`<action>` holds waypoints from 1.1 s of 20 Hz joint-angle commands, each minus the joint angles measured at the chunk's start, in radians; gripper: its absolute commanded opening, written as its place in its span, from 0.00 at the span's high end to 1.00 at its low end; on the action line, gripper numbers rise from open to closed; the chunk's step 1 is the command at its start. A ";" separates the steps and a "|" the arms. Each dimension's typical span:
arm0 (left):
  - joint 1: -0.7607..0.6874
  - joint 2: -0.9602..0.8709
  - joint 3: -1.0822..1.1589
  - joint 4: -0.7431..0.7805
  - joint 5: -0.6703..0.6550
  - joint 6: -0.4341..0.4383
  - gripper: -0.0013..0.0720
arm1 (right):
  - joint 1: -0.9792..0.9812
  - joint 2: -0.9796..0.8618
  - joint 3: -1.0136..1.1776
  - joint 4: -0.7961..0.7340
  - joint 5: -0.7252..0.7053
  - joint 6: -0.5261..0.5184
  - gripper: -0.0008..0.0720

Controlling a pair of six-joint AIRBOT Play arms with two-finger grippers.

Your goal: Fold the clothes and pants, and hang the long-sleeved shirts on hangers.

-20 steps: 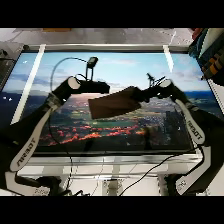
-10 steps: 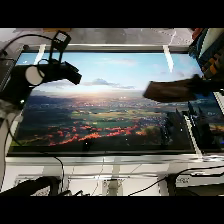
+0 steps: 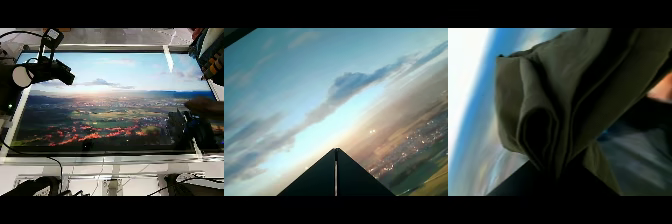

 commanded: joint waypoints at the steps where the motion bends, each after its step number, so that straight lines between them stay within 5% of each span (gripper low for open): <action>1: 0.000 0.003 0.000 0.003 -0.003 0.000 0.97 | -0.059 0.041 -0.011 -0.196 0.083 0.302 0.96; 5: 0.000 0.003 0.000 0.003 -0.003 0.000 0.97 | -0.061 0.042 -0.024 -0.304 0.222 0.491 0.92; 6: 0.000 0.003 0.000 0.003 -0.003 0.000 0.97 | -0.061 0.042 -0.026 -0.327 0.230 0.509 0.73; 8: 0.000 0.003 0.000 0.003 -0.003 0.000 0.96 | -0.061 0.042 -0.026 -0.332 0.230 0.506 0.00; 11: 0.000 0.003 0.000 0.003 -0.003 0.000 0.96 | -0.061 0.042 -0.026 -0.332 0.227 0.426 0.04; 13: 0.000 0.003 0.000 0.003 -0.003 0.000 0.97 | -0.056 0.042 -0.026 -0.317 0.197 0.285 0.05; 14: 0.000 0.003 0.000 0.003 -0.003 0.000 0.97 | -0.048 0.042 -0.026 -0.307 0.185 0.204 0.19; 16: 0.000 0.003 0.000 0.003 -0.003 0.000 0.96 | -0.016 0.042 -0.026 -0.273 0.183 0.122 0.91; 22: 0.000 0.003 0.000 0.003 -0.003 0.000 0.96 | 0.301 0.049 -0.026 -0.135 0.198 -0.201 0.96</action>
